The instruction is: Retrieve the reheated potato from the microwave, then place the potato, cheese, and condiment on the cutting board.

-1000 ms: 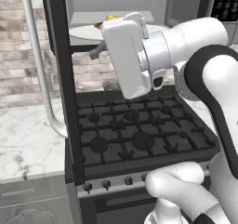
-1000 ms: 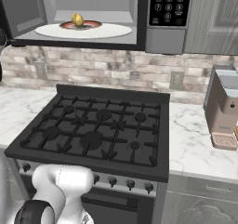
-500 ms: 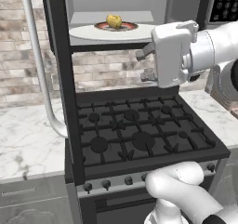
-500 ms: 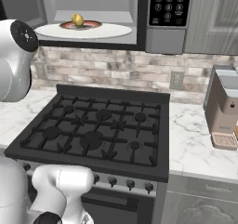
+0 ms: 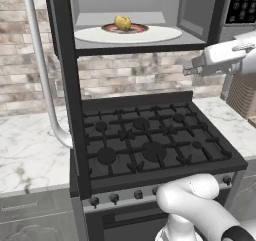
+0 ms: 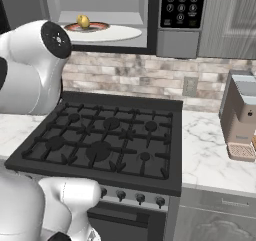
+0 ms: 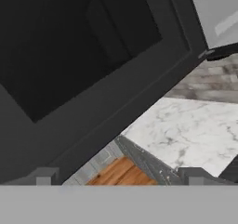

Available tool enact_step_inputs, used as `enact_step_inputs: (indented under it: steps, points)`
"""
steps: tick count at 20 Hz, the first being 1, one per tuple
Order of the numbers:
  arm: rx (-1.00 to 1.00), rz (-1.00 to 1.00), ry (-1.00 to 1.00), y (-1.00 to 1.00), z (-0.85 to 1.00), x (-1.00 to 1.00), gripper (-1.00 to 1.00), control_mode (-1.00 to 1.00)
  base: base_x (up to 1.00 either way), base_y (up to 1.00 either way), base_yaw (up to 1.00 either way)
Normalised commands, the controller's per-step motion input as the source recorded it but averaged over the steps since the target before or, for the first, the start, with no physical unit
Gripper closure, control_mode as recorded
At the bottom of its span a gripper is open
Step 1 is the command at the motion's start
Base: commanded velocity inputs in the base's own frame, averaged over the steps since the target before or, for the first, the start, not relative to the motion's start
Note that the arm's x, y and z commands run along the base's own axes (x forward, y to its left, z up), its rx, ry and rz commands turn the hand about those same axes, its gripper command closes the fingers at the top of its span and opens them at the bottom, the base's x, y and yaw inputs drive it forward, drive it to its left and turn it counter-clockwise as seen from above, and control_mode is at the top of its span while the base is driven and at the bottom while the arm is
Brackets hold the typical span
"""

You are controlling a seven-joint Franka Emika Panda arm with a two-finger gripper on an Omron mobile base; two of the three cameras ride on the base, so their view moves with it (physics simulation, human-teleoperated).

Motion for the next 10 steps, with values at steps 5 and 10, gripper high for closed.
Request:
enact_step_inputs:
  steps: [5,10]
  points:
    - [-0.18,0.01,-0.19,-0.52,0.11,0.32,-1.00,-1.00,0.00,0.00,0.00]
    - [-0.17,0.01,-0.21,-0.24,0.11,0.47,-1.00,-1.00,0.00,0.00,0.00]
